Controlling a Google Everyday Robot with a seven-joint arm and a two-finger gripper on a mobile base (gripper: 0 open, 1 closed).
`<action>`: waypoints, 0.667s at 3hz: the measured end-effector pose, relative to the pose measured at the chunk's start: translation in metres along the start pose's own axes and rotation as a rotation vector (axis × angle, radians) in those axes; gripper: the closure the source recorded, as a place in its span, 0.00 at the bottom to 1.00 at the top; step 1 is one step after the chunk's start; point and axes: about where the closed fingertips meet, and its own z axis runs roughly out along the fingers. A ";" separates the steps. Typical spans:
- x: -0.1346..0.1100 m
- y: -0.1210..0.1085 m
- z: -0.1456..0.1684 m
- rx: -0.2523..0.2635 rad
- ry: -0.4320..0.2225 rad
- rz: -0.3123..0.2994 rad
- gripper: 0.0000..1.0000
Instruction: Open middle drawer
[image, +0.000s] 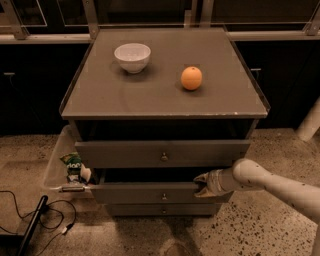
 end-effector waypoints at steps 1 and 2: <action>0.000 0.000 0.000 0.000 0.000 0.000 0.62; 0.001 -0.001 0.003 -0.008 -0.005 0.007 0.39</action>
Offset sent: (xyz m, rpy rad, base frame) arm 0.0117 -0.0024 -0.0128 0.0191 0.0432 -0.0044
